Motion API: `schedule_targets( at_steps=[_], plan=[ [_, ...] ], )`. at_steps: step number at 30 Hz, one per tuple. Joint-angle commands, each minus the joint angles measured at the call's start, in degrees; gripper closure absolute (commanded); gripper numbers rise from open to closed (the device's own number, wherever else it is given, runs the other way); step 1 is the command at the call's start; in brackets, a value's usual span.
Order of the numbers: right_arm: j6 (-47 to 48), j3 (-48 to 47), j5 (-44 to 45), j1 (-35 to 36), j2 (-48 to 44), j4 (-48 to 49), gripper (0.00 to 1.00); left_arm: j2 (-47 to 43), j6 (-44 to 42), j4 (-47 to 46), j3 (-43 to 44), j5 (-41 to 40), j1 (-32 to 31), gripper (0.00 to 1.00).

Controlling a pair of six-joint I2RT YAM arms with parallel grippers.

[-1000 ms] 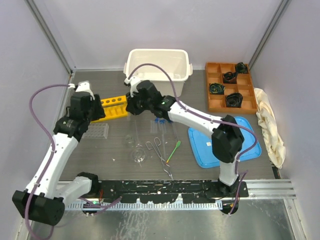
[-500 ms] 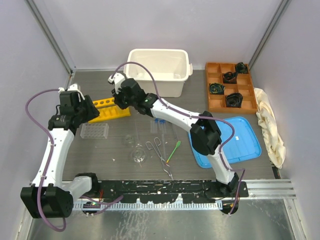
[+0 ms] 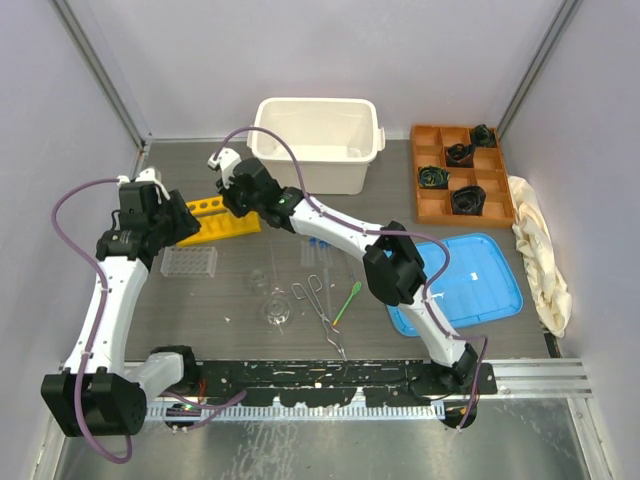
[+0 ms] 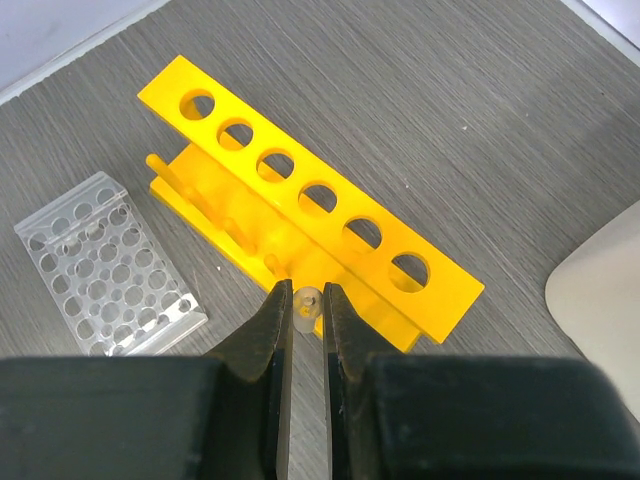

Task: Organize the chemistry lab equipment
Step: Insert the test tube into the slot of the test tube rack.

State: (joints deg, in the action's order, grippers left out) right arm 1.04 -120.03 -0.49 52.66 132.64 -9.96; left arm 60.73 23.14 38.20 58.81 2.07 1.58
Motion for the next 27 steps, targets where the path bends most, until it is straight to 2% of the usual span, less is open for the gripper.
schedule_targets(
  at_steps=[1,27],
  plan=[
    [1.04,-3.54,0.62,0.33,-0.23,2.66,0.99,-0.7,-0.11,-2.06,0.02,2.24,0.35,0.54],
    [0.91,-5.74,0.76,-0.36,3.28,4.19,0.99,-0.86,0.07,-2.59,-0.95,3.69,0.33,0.55]
  ],
)
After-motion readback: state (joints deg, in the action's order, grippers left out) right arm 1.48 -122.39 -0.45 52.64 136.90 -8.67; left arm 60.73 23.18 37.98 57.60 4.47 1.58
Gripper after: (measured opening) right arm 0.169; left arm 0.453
